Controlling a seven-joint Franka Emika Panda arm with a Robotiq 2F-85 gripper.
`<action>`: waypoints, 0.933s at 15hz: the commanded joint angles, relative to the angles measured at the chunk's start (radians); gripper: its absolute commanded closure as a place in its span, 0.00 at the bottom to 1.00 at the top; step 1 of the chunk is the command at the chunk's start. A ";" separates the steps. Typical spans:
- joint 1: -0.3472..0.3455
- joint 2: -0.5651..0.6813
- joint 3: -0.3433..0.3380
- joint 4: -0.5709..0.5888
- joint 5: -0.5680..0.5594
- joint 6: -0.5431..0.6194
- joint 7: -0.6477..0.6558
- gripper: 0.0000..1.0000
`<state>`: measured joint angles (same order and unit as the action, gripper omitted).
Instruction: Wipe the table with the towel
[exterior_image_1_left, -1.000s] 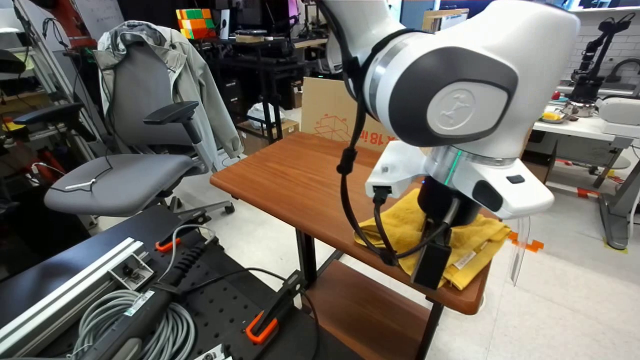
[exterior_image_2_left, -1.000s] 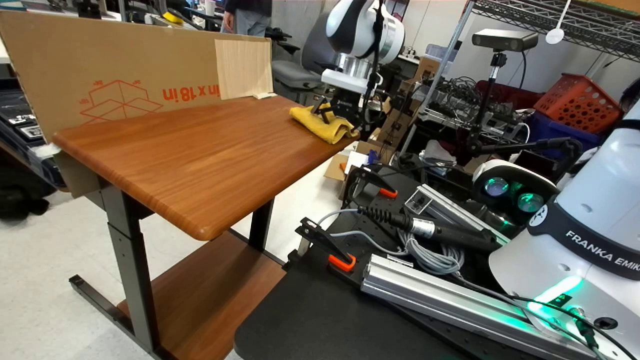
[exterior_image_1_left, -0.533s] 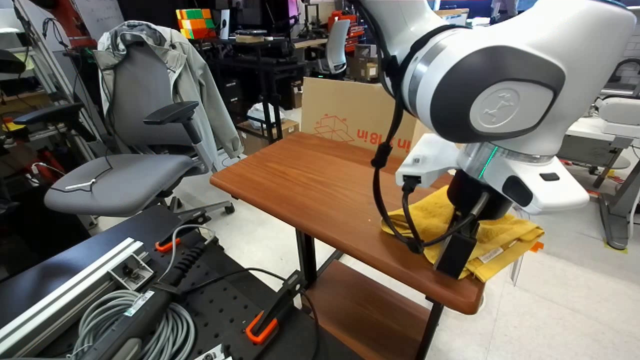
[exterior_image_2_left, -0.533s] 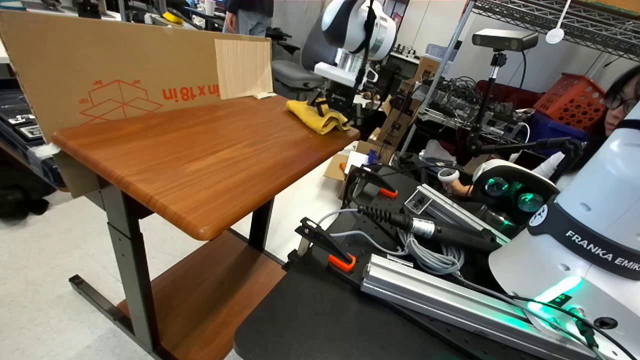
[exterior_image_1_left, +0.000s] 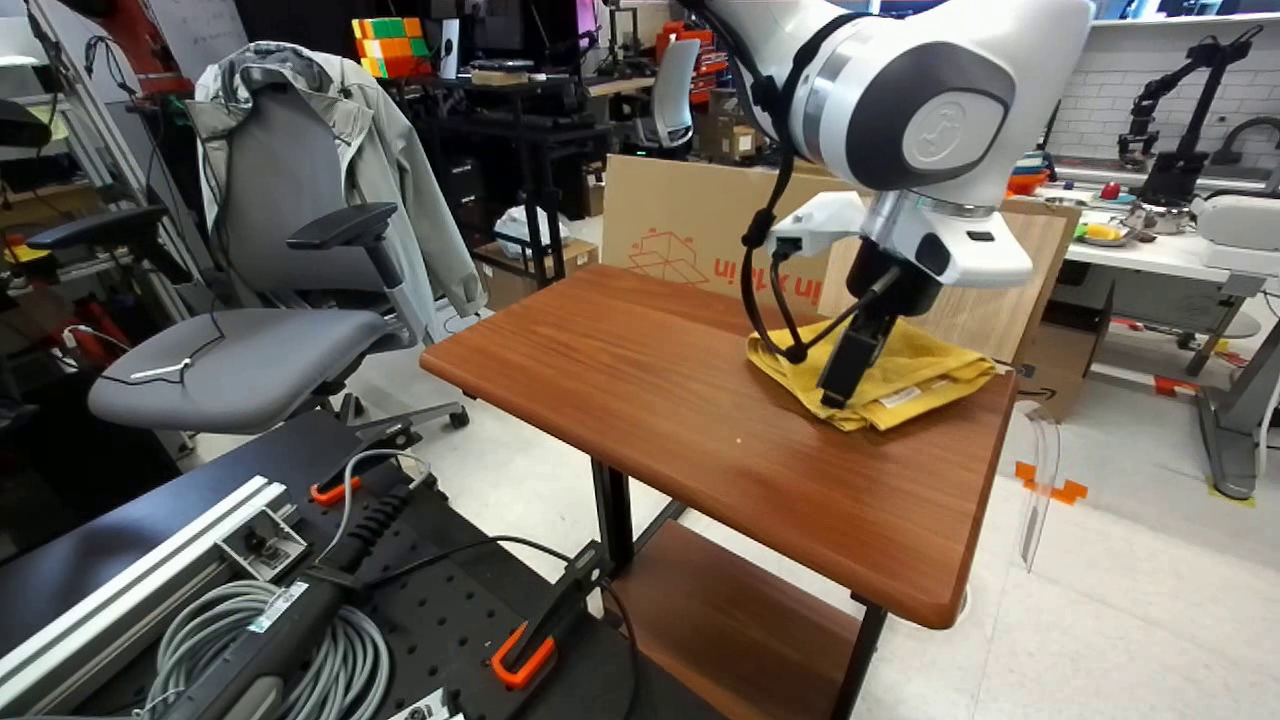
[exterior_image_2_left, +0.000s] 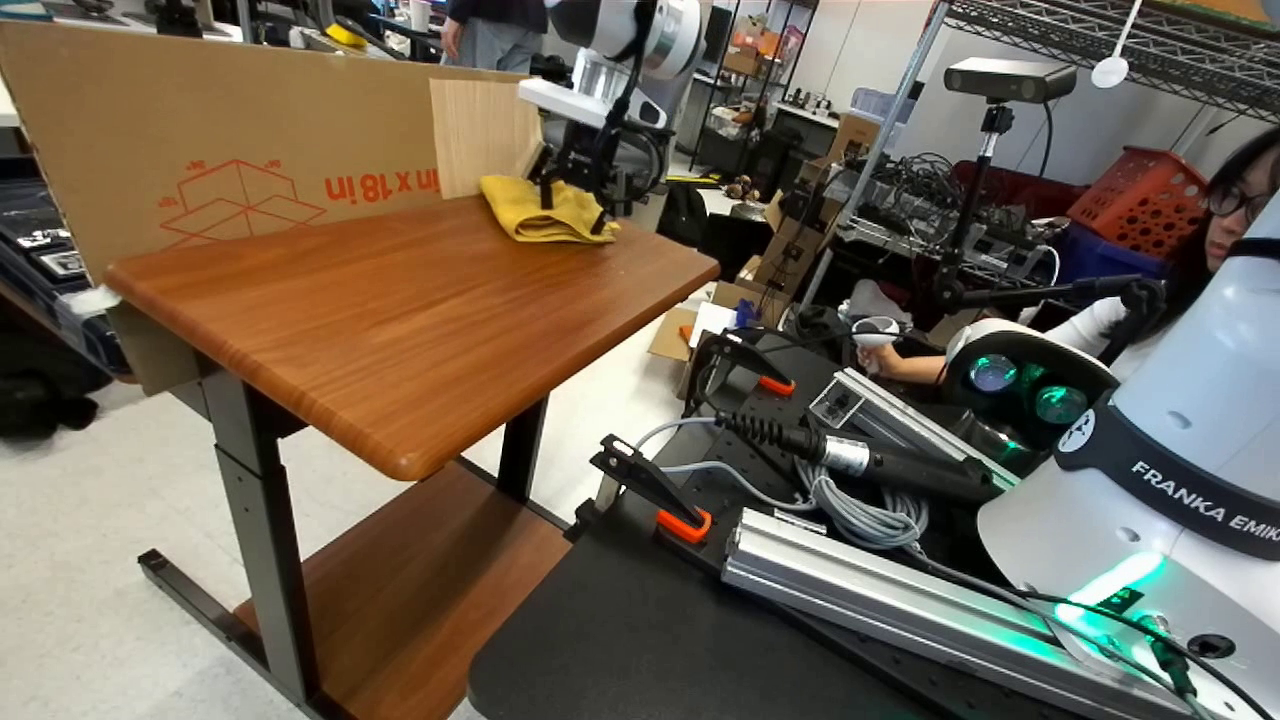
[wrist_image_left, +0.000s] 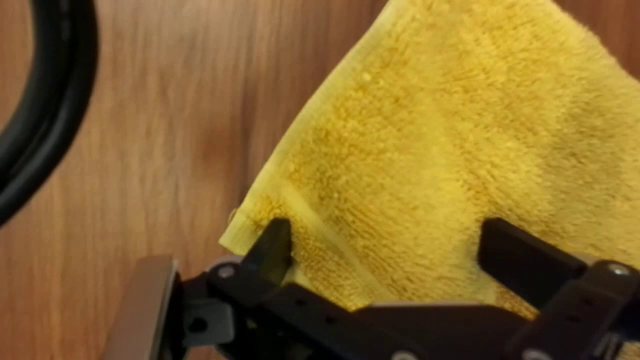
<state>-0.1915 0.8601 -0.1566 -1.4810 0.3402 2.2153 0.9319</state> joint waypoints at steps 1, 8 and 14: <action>0.036 0.039 0.040 0.094 0.002 -0.069 0.023 0.00; 0.198 -0.101 0.125 -0.215 -0.032 0.002 -0.142 0.00; 0.333 -0.194 0.156 -0.436 -0.081 0.045 -0.249 0.00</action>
<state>0.1055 0.7253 -0.0187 -1.7732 0.2892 2.2098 0.7401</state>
